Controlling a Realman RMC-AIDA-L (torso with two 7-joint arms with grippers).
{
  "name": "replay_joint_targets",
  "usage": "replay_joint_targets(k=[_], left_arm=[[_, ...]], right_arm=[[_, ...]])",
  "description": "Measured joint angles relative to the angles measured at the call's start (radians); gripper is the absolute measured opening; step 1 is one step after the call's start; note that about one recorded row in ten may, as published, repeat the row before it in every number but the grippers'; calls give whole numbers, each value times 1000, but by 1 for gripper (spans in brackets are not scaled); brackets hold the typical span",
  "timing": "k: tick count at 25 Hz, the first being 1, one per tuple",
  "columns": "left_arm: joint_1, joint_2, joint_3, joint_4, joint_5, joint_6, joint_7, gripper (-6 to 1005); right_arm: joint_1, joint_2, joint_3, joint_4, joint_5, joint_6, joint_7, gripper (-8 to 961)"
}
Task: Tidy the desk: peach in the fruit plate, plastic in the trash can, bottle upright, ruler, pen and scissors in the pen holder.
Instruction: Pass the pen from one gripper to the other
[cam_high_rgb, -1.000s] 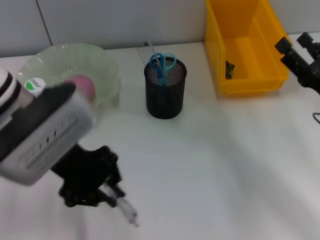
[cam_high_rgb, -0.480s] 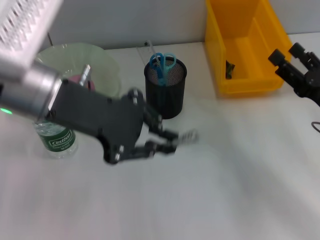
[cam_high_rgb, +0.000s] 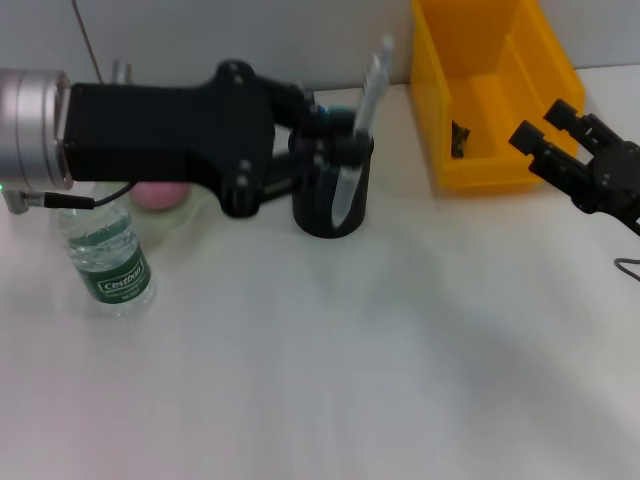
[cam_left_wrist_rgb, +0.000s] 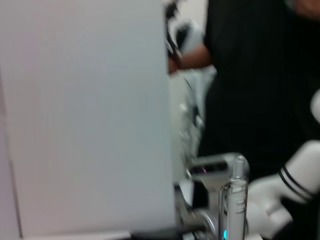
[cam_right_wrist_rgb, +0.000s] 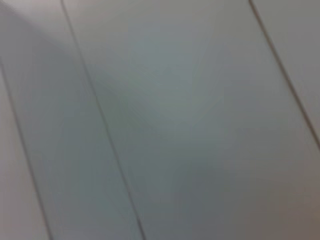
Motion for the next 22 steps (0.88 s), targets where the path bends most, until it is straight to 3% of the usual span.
replay_joint_targets(k=[4,10,16,20,21,22], left_arm=[[57,0,58,-12,-130,-81,-8,150],[139,-1,158,-8,-243,-180,-1,150],[222,-4,402,-14,-451,-433,89,150],[234,-3,453,-17,-505,-496,118,150],[256,-4,598,-55,-704,-645,275,150],[256,-4,606,-59,-721,-654,289,150]], right_arm=[[24,-19,4,2,-53,-5,40,825],[32,-22,5,5,-58,0,52,825],[24,-38,11,12,-106,-12,52,825],[16,-46,12,15,-119,-21,50,825],[13,-52,12,16,-132,-24,50,825],[13,-52,12,16,-132,-24,50,825]])
